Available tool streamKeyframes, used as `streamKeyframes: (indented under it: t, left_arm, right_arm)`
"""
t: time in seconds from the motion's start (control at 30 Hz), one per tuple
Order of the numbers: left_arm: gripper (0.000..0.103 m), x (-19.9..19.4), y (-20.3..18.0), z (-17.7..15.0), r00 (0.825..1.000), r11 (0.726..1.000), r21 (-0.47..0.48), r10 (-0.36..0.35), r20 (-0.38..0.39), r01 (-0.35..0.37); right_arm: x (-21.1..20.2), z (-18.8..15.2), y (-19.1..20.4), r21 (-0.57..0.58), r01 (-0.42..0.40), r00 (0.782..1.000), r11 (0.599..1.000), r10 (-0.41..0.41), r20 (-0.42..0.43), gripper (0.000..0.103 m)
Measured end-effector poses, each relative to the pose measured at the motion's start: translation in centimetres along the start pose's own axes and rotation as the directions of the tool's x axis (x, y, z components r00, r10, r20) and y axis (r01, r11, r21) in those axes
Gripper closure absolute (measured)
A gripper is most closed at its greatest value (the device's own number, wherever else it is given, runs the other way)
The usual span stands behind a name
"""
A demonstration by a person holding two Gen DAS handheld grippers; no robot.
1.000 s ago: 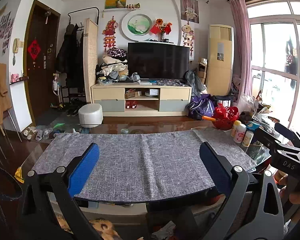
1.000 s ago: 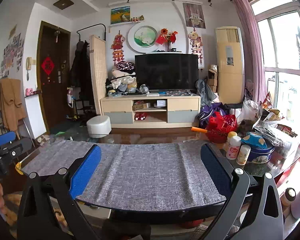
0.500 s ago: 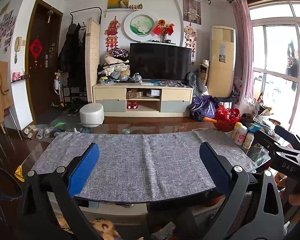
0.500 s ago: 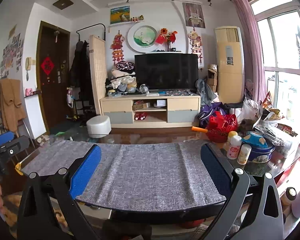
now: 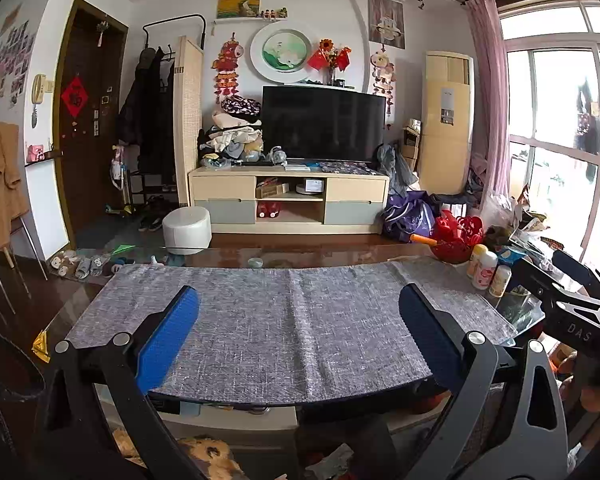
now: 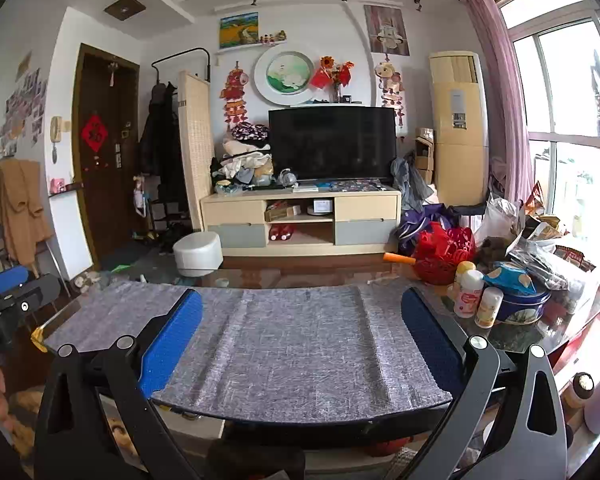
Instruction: Collect trash
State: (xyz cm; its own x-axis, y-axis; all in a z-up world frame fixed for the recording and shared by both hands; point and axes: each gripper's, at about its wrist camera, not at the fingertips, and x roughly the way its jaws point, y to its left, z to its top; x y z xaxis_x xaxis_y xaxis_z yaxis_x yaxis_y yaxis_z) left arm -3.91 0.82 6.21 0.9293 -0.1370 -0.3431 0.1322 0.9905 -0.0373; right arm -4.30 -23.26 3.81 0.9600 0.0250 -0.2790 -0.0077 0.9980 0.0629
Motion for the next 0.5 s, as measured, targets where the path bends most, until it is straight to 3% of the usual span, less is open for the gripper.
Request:
streamKeyframes:
  t: [0.5]
  left_arm:
    - [0.008,-0.07,-0.25,0.09,1.0,1.0,0.001,0.001,0.003,-0.001]
  right_arm:
    - [-0.24,0.22,0.34,0.006,-0.002,1.0,1.0,0.002,0.003,0.003]
